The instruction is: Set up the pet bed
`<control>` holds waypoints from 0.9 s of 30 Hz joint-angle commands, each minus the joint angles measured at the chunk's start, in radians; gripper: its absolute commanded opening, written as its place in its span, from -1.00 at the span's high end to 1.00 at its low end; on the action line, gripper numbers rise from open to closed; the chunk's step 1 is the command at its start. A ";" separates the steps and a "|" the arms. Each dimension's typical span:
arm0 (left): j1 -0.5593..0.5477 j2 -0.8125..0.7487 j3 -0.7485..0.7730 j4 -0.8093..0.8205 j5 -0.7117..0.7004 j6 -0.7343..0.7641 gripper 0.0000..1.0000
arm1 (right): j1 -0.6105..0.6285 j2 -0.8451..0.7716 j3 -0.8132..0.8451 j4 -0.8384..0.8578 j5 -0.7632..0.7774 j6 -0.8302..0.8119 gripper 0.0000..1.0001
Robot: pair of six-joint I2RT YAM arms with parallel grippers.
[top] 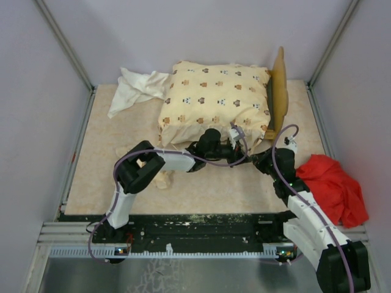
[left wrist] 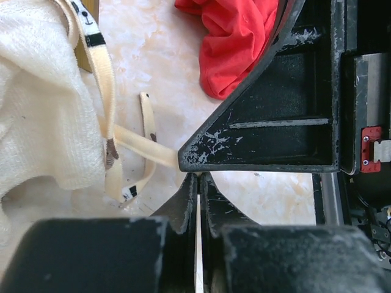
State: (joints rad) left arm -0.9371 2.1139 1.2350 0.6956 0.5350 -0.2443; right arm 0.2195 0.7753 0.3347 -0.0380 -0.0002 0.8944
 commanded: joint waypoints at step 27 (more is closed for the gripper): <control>0.018 -0.152 -0.221 0.144 -0.171 -0.095 1.00 | -0.008 0.536 0.377 -0.477 0.378 0.589 0.32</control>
State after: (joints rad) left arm -0.9260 1.9965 1.0275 0.7879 0.3725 -0.3180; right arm 0.2176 1.2472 0.6441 -0.4892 0.3481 1.3598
